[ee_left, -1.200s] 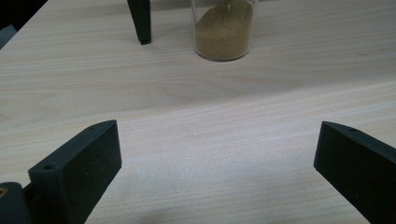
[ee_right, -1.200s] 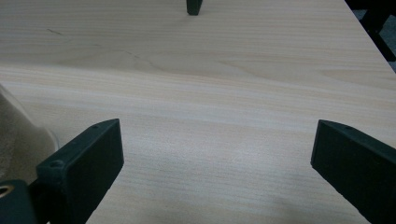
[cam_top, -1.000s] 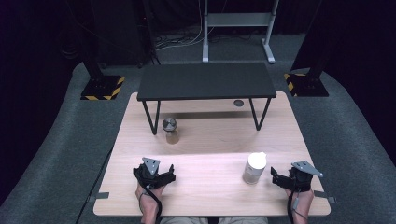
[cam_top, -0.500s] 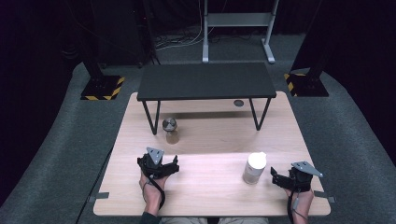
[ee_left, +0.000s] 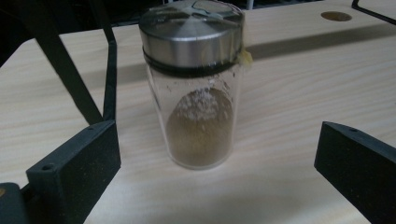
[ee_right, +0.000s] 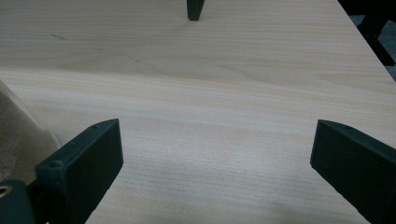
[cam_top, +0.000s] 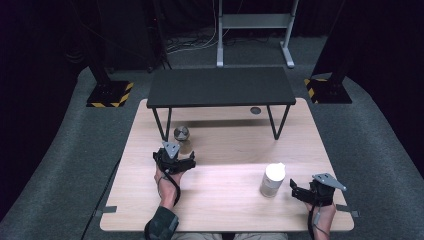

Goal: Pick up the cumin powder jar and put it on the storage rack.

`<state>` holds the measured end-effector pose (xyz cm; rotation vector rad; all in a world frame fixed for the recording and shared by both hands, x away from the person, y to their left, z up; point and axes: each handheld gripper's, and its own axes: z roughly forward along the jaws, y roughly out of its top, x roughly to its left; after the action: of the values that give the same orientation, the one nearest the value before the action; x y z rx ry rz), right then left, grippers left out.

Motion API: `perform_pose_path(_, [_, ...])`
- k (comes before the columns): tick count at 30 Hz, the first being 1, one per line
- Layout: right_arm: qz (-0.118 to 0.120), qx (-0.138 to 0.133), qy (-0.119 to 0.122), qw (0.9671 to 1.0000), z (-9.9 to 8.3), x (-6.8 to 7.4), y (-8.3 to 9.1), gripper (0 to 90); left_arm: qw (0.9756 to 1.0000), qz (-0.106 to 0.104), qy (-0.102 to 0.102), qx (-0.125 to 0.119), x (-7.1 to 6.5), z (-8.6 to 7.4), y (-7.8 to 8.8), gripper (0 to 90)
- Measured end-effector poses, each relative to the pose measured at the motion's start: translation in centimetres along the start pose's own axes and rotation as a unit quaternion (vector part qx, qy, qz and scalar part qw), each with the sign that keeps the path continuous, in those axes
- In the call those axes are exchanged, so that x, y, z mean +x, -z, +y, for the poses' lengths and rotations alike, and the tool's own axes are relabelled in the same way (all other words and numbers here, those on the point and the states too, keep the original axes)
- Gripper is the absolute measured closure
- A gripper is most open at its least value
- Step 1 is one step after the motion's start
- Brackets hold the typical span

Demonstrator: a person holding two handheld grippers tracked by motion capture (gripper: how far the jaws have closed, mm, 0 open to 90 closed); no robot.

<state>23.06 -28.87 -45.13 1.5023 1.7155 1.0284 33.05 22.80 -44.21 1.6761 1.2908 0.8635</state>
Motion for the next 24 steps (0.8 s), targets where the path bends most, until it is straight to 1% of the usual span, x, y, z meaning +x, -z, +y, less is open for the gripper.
perform_pose_path(2, [0.0,0.0,0.0,1.0,0.0,0.0,0.0,1.1,1.0,0.003,-0.003,0.002,0.1,0.4,-0.8,0.0])
perform_pose_path(5, [0.001,0.0,0.0,1.0,0.0,0.0,0.0,1.1,1.0,0.004,0.006,0.002,0.2,0.7,-1.8,0.0])
perform_pose_path(8, [0.002,0.001,0.0,1.0,0.0,-0.1,0.0,1.1,1.0,0.003,0.006,0.001,0.1,1.0,-2.5,0.0])
perform_pose_path(13, [0.002,0.001,-0.001,1.0,0.0,-0.1,0.0,1.1,1.0,-0.003,0.007,-0.004,0.1,1.2,-3.4,0.0])
perform_pose_path(14, [0.003,0.001,0.0,1.0,0.0,-0.1,0.0,1.1,1.0,-0.006,0.007,-0.002,0.2,1.3,-3.7,0.0])
perform_pose_path(18, [0.005,0.001,0.001,1.0,0.1,-0.1,0.0,1.1,0.9999,-0.008,0.009,-0.003,0.2,1.2,-4.2,0.0])
perform_pose_path(20, [0.005,0.002,0.002,1.0,0.1,-0.1,0.0,1.1,0.9999,-0.008,0.007,-0.004,0.2,1.2,-4.3,0.0])
perform_pose_path(21, [0.005,0.001,0.002,1.0,0.1,-0.1,0.0,1.1,0.9999,-0.008,0.008,-0.007,0.2,1.1,-4.3,0.0])
perform_pose_path(22, [0.005,0.0,0.003,1.0,0.0,-0.1,0.0,1.1,0.9993,0.028,0.024,0.008,-1.0,1.6,-4.7,0.1])
perform_pose_path(23, [0.006,0.0,0.003,1.0,0.0,-0.1,0.0,1.2,0.9993,0.028,0.024,0.008,-1.0,1.6,-4.7,10.1])
perform_pose_path(24, [0.006,0.0,0.003,1.0,0.0,-0.1,0.0,1.2,0.9986,0.042,0.028,0.017,-1.5,1.8,-4.8,10.1])
